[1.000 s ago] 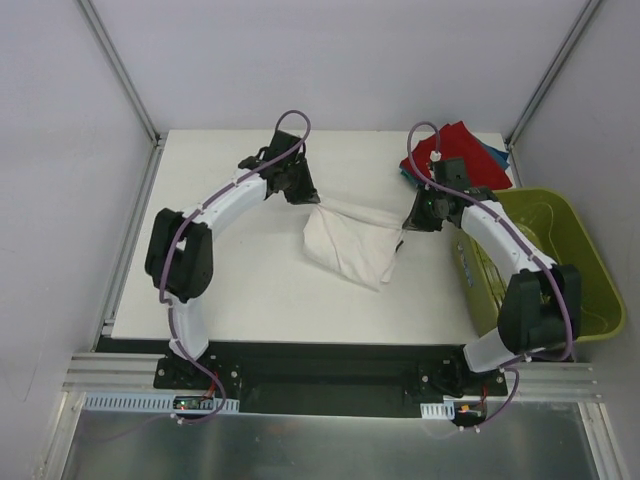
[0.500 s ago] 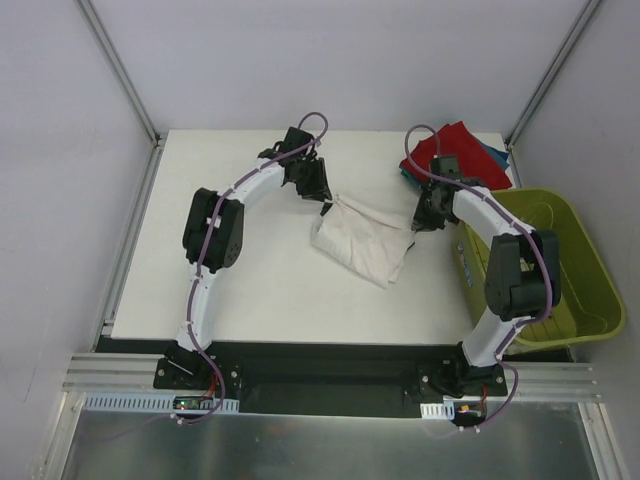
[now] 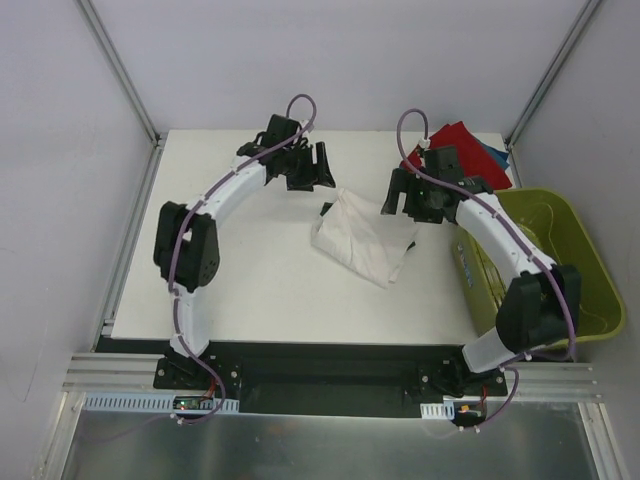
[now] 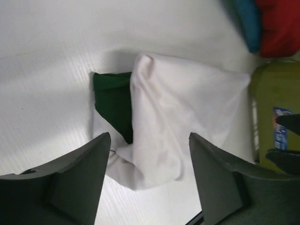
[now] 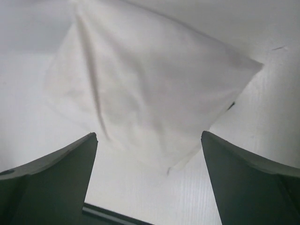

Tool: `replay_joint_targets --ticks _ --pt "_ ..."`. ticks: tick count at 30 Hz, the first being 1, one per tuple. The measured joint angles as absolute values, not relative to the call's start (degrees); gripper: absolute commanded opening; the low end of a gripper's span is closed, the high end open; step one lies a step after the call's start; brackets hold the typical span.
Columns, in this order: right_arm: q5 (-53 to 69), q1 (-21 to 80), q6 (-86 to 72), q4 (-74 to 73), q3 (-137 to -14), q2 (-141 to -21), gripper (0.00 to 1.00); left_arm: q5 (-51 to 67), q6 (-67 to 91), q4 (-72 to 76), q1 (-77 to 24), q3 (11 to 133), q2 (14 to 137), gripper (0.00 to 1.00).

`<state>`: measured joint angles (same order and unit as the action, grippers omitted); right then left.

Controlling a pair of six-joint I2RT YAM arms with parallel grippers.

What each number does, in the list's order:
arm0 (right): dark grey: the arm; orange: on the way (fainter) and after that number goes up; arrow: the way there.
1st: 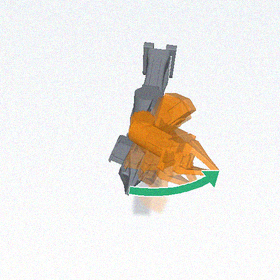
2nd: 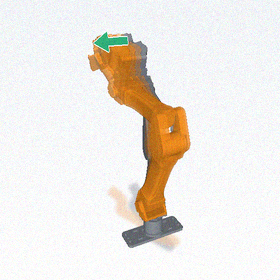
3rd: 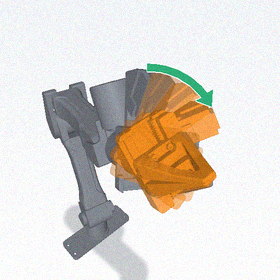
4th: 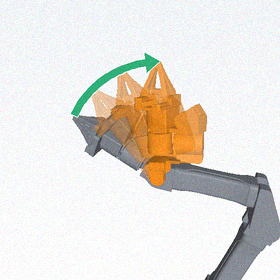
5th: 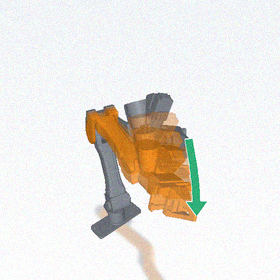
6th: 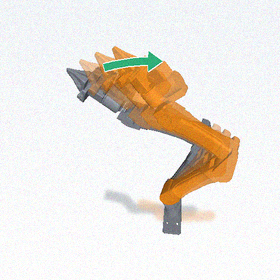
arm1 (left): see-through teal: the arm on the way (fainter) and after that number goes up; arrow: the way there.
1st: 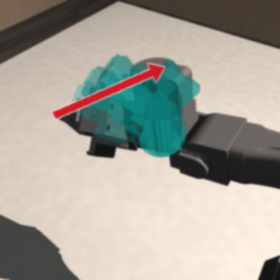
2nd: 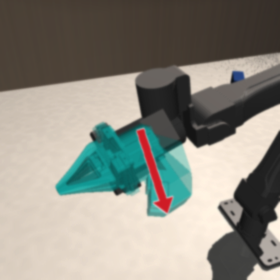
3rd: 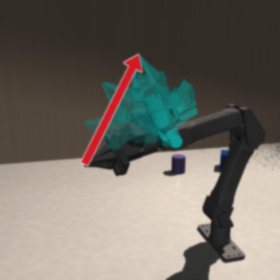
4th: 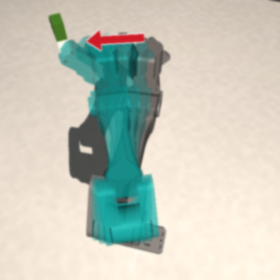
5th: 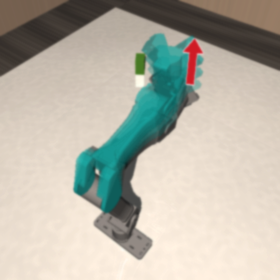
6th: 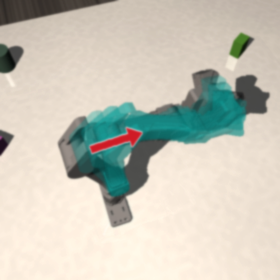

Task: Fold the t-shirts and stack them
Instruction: Fold the long partially folded tshirt into a neat square, then smooth out wrinkles on the folded tshirt

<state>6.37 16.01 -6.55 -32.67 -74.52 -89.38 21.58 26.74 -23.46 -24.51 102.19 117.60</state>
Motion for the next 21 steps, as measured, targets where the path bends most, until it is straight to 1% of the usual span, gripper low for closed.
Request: replay_joint_targets --ticks 1,2,4,5,7,9,12,17,21 --pt "7.0 16.8 -6.7 -32.6 -74.3 -87.7 0.97 21.9 26.8 -23.1 -24.7 100.6 114.9 0.44" --pt "8.0 17.8 -7.0 -31.7 -73.4 -85.7 0.97 22.2 27.0 -22.8 -25.0 98.8 111.8 0.28" --pt "10.0 19.1 -8.2 -29.8 -70.4 -81.8 0.97 23.6 27.4 -21.5 -26.3 95.0 106.6 0.16" --pt "11.0 19.5 -9.0 -28.8 -68.6 -80.3 0.97 24.6 27.5 -20.5 -27.1 93.1 104.8 0.07" --pt "13.4 20.1 -10.7 -26.1 -64.6 -78.7 0.97 27.1 28.1 -18.5 -28.6 89.9 103.1 0.00" --pt "16.0 20.8 -12.4 -23.6 -60.8 -78.8 0.97 29.7 28.8 -17.1 -29.8 87.5 103.8 0.00" --pt "19.5 22.0 -14.7 -20.7 -56.4 -80.9 0.97 32.8 30.0 -15.8 -30.3 84.6 108.1 0.00" --pt "21.6 22.8 -17.0 -17.6 -53.5 -87.0 0.97 33.3 30.8 -15.2 -29.9 80.5 114.5 0.00" --pt "21.6 21.2 -17.6 -16.2 -51.7 -91.2 0.97 32.8 30.9 -14.7 -28.9 77.0 115.2 0.00"
